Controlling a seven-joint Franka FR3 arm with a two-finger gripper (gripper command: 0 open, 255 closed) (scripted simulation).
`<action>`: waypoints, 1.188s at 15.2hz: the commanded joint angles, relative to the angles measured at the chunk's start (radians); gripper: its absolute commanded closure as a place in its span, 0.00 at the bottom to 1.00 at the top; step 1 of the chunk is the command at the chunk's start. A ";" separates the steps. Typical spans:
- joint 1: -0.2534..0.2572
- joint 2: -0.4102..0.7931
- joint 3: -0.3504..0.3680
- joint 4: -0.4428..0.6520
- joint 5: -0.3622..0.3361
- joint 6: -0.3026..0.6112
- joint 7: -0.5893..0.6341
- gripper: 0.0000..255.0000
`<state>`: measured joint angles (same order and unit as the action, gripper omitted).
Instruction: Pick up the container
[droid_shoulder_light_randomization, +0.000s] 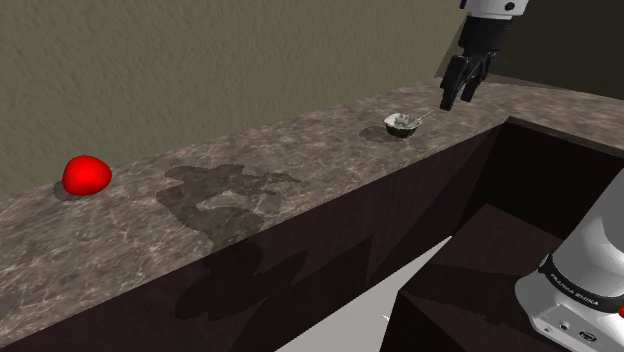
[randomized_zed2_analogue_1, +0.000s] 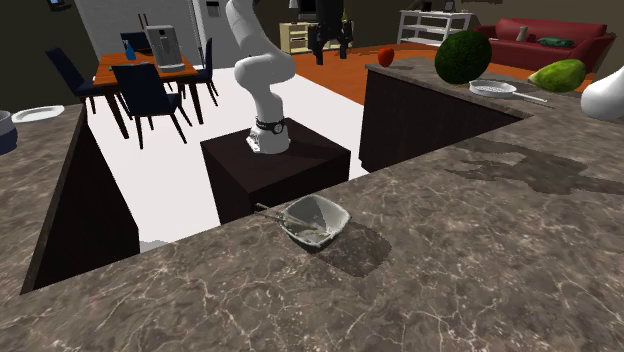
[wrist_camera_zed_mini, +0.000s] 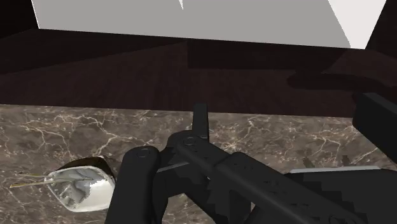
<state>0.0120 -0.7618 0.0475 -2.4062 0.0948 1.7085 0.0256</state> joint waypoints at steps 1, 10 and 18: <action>0.000 0.000 0.000 0.000 0.000 0.000 0.000 0.00; -0.032 0.234 -0.183 0.068 -0.054 0.138 -0.262 0.00; -0.039 0.514 -0.322 0.233 -0.019 0.216 -0.501 0.00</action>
<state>-0.0251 -0.2853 -0.2559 -2.1979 0.0688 1.9178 -0.4389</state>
